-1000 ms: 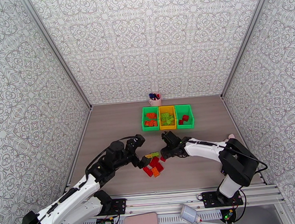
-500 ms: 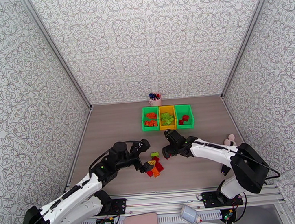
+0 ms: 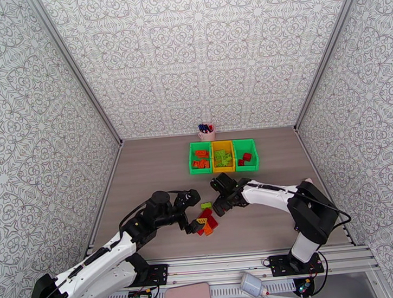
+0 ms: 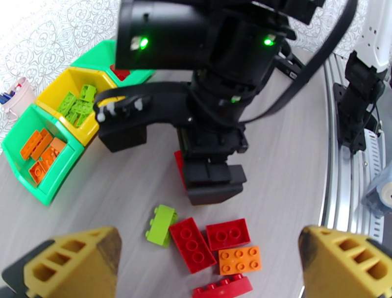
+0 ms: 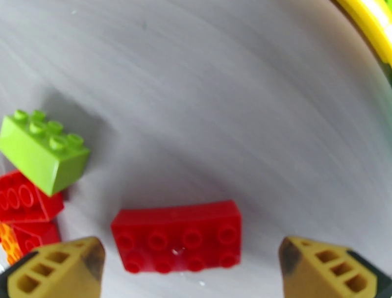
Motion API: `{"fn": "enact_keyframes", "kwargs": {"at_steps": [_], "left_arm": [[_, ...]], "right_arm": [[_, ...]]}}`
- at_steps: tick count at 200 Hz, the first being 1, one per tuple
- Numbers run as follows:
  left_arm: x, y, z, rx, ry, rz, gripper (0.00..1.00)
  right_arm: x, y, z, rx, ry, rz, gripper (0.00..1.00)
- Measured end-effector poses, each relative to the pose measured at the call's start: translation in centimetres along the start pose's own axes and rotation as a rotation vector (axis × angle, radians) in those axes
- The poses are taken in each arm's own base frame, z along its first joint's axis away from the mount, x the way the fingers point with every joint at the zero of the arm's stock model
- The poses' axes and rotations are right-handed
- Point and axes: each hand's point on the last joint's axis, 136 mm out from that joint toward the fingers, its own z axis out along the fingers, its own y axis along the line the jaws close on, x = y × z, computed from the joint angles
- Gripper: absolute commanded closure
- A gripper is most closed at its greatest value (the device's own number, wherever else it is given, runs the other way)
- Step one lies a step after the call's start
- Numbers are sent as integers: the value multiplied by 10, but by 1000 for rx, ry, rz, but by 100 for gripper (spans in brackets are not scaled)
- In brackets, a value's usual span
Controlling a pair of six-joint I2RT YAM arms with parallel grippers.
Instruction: Sort the legos into containers by color
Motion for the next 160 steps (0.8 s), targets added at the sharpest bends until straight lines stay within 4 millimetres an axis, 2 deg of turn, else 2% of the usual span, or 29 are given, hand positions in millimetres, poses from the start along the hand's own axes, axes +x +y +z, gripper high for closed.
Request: {"fn": "enact_keyframes", "kwargs": {"at_steps": [73, 100, 129, 147, 160], "left_arm": [[0, 0, 0, 0, 0, 16, 0], [0, 0, 0, 0, 0, 15, 0], [-7, 1, 0, -6, -27, 17, 0], [-15, 2, 2, -20, -58, 12, 1], [-21, 4, 5, -39, -84, 7, 0]], "right_arm": [[4, 0, 6, 5, 23, 25, 38], [1, -2, 2, 12, 10, 38, 41], [-14, -12, -22, 19, -73, 84, 42], [-31, -30, -46, 34, -170, 145, 43], [-46, -49, -64, 53, -251, 205, 43]]}}
